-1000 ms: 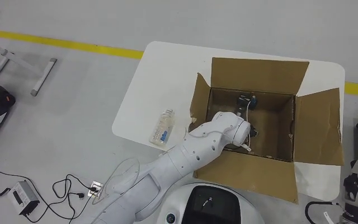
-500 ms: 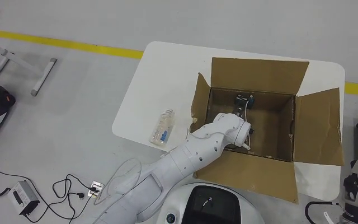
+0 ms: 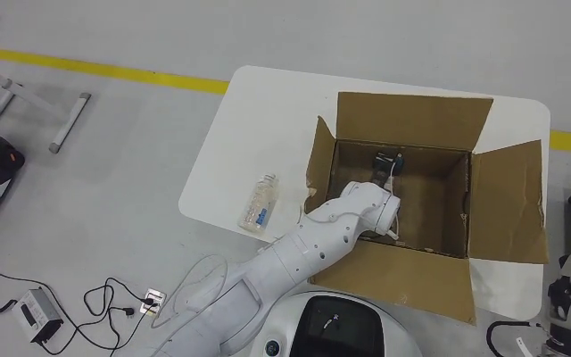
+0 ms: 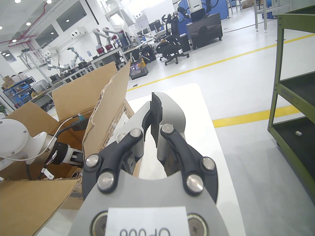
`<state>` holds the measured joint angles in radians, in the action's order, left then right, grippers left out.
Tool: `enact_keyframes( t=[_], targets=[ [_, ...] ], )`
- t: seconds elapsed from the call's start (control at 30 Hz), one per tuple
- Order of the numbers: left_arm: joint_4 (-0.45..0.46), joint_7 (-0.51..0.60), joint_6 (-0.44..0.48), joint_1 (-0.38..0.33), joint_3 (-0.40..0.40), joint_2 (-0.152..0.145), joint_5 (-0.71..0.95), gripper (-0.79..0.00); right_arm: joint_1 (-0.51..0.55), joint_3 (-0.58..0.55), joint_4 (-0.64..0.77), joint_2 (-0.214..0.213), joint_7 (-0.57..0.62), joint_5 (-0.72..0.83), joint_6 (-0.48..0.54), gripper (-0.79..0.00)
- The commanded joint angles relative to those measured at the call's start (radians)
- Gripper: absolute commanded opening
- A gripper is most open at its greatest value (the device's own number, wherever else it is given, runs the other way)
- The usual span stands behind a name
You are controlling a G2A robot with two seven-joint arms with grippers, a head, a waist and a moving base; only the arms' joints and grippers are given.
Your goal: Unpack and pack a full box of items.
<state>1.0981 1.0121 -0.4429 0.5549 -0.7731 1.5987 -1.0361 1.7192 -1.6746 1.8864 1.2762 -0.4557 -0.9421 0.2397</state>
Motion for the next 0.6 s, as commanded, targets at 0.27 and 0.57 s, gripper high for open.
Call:
enact_keyframes(
  t=[0.27,0.57],
  targets=[
    [0.196,0.096,0.022,0.028,-0.030,-0.016,-0.117,-0.785,0.000,0.000,0.000,0.000,0.000,0.000,0.000,-0.194],
    [0.506,0.235,0.076,0.098,-0.123,-0.043,-0.168,-0.785,0.001,-0.014,0.016,0.001,0.053,0.089,0.023,0.000]
  ],
)
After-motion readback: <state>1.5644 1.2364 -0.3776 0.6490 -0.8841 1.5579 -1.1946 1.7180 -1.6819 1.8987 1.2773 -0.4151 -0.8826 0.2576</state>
